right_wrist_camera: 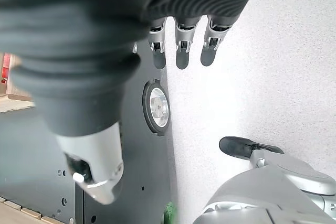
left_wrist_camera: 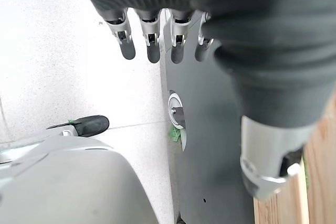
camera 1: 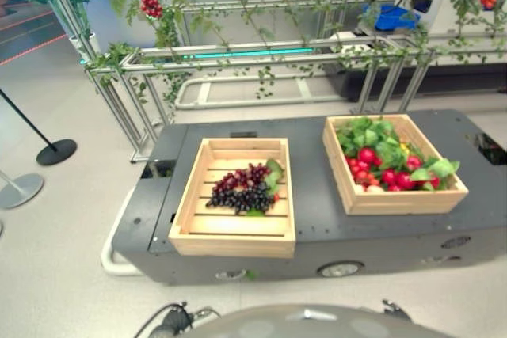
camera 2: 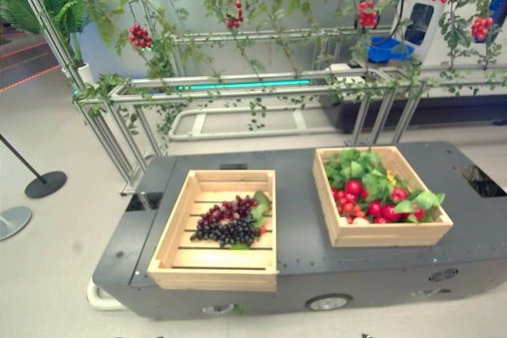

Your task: Pick up the fruits from the basket on one side to the basket on the other side

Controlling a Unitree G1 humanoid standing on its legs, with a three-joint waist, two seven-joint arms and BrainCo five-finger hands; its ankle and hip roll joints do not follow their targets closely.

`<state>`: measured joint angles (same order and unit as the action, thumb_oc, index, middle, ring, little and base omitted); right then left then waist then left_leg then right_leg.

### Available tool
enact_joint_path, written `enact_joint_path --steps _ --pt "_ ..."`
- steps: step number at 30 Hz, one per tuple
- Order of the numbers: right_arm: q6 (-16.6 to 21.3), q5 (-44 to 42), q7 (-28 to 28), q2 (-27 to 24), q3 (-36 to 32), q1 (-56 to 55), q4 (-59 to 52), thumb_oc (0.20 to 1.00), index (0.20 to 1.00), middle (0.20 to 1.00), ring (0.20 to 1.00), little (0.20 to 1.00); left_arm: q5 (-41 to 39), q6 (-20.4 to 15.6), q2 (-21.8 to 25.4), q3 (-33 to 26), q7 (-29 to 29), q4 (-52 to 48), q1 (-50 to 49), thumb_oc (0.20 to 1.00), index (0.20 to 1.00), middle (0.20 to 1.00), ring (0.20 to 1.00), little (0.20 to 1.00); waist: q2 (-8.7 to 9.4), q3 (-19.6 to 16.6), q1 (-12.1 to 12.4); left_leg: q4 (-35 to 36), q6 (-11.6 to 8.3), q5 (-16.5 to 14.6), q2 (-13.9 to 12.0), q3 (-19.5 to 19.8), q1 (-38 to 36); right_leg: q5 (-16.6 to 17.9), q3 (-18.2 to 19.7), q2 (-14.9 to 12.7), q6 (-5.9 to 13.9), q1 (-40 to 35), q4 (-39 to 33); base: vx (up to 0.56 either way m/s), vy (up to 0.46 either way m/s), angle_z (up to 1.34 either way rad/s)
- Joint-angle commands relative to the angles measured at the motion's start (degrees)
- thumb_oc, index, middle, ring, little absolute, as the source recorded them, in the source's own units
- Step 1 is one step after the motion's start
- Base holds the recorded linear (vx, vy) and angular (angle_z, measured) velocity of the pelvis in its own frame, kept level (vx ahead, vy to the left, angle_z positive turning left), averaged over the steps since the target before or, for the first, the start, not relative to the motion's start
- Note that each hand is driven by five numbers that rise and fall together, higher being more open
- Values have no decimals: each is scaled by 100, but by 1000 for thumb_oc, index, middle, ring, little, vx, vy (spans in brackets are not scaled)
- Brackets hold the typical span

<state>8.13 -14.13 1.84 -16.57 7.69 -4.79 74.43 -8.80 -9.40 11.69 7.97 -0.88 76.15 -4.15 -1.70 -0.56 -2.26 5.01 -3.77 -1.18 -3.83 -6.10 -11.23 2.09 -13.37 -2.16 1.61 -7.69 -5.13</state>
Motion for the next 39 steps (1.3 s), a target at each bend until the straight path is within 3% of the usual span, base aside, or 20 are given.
enact_joint_path --steps 1,15,16,26,27,35,39 --pt "137 63 87 87 218 501 366 1000 1000 1000 1000 1000 -139 -235 -18 -79 -15 287 315 1000 1000 1000 1000 1000 318 40 -47 -1 242 -141 419 35 192 -265 78 -105 411 119 309 0 0 0" --pt "171 38 139 76 202 500 328 1000 1000 1000 1000 1000 -256 -388 43 -125 -182 41 414 1000 1000 1000 1000 1000 323 93 -62 -1 248 -133 423 39 244 -250 93 -104 418 189 320 0 0 0" --pt "174 50 183 -16 147 486 293 1000 1000 1000 1000 1000 -292 -449 259 -240 -295 -293 385 1000 1000 1000 1000 1000 297 135 -53 -1 252 -125 432 39 271 -235 96 -113 422 228 336 0 0 0" --pt "204 20 162 -114 88 525 66 1000 1000 1000 1000 1000 -785 -698 809 -695 -344 -2829 29 1000 1000 1000 1000 1000 255 382 20 -1 262 -33 437 38 446 -198 107 -137 434 467 442 -17 11 0" --pt "203 59 156 -88 101 510 26 1000 1000 1000 1000 1000 -814 -758 965 -882 -386 -3504 -39 1000 1000 1000 1000 1000 260 396 29 -1 258 -39 434 25 455 -188 135 -136 441 487 437 0 0 0" --pt "179 198 104 -19 225 449 -55 1000 1000 1000 1000 1000 -1033 -1024 1181 -1396 -771 -4928 279 1000 1000 1000 1000 1000 309 377 -11 -1 224 -109 407 -29 394 -212 149 -120 443 414 376 29 -4 -1" --pt "168 234 96 -19 300 462 -66 1000 1000 1000 1000 1000 -967 -1058 1274 -1366 -939 -5127 640 1000 1000 1000 1000 1000 329 383 -48 -1 217 -130 391 -45 369 -213 157 -113 443 398 363 27 -2 -2"
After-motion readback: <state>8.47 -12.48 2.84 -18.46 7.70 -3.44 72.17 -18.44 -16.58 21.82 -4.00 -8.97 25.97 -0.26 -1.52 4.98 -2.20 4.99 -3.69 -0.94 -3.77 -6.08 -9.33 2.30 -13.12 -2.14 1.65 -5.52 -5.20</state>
